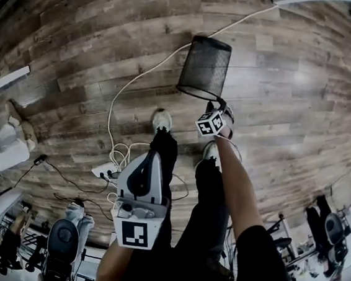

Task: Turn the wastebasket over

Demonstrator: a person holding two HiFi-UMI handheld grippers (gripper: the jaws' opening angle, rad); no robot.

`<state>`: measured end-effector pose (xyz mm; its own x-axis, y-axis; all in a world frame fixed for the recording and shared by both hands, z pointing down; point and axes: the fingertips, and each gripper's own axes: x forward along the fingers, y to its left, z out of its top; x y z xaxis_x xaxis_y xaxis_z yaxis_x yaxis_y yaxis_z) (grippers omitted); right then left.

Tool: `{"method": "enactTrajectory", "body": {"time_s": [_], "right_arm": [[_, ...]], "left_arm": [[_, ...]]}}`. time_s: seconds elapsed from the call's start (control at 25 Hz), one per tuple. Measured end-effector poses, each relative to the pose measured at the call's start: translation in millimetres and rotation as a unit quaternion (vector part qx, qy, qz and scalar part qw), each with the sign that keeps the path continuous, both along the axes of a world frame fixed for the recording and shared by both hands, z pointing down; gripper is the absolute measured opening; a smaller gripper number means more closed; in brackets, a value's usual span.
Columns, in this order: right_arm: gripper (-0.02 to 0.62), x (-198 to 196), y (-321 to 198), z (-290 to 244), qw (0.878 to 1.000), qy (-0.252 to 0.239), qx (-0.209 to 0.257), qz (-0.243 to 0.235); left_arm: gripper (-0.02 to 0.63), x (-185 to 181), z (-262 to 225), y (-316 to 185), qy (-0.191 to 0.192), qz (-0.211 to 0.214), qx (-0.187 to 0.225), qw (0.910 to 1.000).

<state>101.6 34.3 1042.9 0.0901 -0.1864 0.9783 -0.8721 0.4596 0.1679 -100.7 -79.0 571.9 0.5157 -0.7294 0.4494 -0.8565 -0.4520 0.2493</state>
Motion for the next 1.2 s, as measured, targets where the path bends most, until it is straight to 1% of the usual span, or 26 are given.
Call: {"method": "enactTrajectory", "body": {"time_s": [0.28, 0.4, 0.6, 0.88, 1.08, 1.2], "right_arm": [[0.142, 4.5, -3.6, 9.9, 1.0, 0.014, 0.003, -0.011], [0.13, 0.2, -6.3, 10.1, 1.0, 0.007, 0.014, -0.012], [0.106, 6.6, -10.3, 0.7, 1.0, 0.013, 0.023, -0.014], [0.078, 21.1, -30.8, -23.2, 0.999, 0.001, 0.033, 0.01], [0.063, 36.7, -36.8, -39.1, 0.998, -0.012, 0.038, 0.05], [0.059, 41.0, -43.3, -51.7, 0.996, -0.028, 0.043, 0.069]], "left_arm": [[0.034, 1.1, 5.9, 5.0, 0.001, 0.001, -0.003, 1.0], [0.034, 2.7, 2.6, 0.0, 0.004, 0.005, 0.003, 1.0], [0.034, 4.2, -6.6, -3.6, 0.011, 0.001, 0.008, 0.9999], [0.034, 16.2, -15.5, -3.5, 0.017, 0.0, 0.007, 0.9998], [0.034, 17.0, -20.9, -3.0, 0.019, -0.003, 0.004, 0.9998], [0.034, 17.4, -25.6, -4.9, 0.02, -0.01, 0.003, 0.9997]]}}
